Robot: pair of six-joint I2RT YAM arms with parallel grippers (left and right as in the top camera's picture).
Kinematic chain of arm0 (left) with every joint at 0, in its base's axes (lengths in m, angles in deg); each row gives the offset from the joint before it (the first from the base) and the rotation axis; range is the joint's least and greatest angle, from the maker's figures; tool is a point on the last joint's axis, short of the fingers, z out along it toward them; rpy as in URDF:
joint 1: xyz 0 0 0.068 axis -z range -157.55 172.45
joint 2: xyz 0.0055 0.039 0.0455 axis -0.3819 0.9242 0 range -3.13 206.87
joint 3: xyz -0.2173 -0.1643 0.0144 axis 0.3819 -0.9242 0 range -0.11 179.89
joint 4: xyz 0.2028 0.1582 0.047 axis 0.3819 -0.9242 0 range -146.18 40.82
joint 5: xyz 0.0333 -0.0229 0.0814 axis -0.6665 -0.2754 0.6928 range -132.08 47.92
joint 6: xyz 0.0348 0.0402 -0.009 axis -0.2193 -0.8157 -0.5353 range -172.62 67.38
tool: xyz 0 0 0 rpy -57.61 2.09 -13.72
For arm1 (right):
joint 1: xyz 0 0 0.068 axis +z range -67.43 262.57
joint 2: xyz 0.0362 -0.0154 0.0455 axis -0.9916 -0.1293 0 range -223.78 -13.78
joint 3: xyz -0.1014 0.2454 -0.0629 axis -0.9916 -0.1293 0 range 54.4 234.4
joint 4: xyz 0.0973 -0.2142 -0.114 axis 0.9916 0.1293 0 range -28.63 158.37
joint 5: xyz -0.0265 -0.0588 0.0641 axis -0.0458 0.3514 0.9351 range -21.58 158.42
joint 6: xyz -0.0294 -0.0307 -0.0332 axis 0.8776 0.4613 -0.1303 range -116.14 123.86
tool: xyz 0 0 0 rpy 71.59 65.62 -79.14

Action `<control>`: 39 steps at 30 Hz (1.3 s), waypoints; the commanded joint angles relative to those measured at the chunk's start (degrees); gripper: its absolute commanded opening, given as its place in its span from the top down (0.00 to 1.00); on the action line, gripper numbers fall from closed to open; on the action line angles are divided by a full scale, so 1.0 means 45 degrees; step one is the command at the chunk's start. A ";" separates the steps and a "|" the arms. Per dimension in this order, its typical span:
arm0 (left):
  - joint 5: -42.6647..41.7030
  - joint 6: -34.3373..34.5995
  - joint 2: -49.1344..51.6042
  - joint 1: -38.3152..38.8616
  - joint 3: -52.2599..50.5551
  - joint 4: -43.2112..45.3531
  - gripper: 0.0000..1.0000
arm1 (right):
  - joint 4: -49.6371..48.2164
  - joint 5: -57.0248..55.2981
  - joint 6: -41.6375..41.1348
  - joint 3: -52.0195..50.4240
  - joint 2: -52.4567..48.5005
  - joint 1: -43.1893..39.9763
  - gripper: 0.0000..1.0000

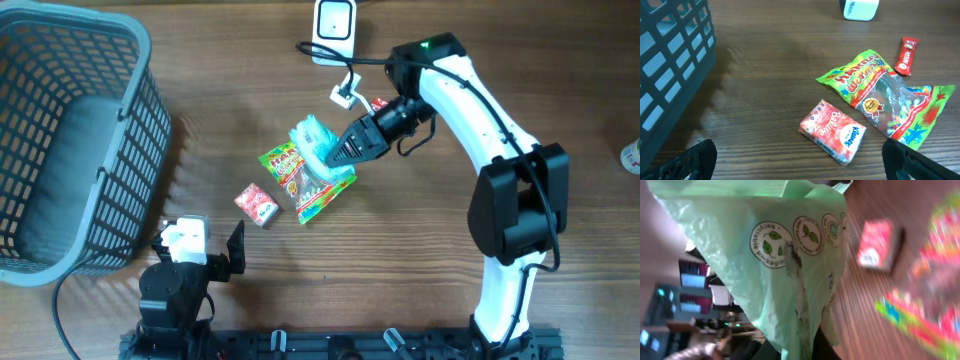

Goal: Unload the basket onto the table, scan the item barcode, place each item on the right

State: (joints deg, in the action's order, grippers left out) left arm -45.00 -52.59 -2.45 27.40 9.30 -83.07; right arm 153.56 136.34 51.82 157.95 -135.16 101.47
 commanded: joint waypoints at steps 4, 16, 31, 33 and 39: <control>0.0039 -0.0199 -0.0068 -0.0068 -0.0126 0.0053 0.00 | 0.0000 0.2443 0.5785 0.0131 0.0330 0.0656 0.96; 0.0039 -0.0199 -0.0068 -0.0068 -0.0126 0.0053 0.00 | -0.0175 0.0913 0.5085 0.0131 0.0335 0.1287 0.96; 0.0039 -0.0199 -0.0068 -0.0068 -0.0126 0.0053 0.00 | -1.0778 -1.6723 -1.1696 0.0131 0.0321 0.1477 0.95; 0.0039 -0.0199 -0.0068 -0.0068 -0.0126 0.0053 0.00 | -1.1997 -1.8088 -1.1516 0.0136 0.0233 0.1477 0.95; 0.0039 -0.0199 -0.0068 -0.0068 -0.0126 0.0053 0.00 | -1.5606 -2.0609 -0.9714 0.0160 -0.0816 0.1481 0.95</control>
State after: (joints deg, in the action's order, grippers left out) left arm -45.00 -52.59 -2.45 27.40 9.26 -83.07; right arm 88.42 55.34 4.17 157.95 -135.51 107.92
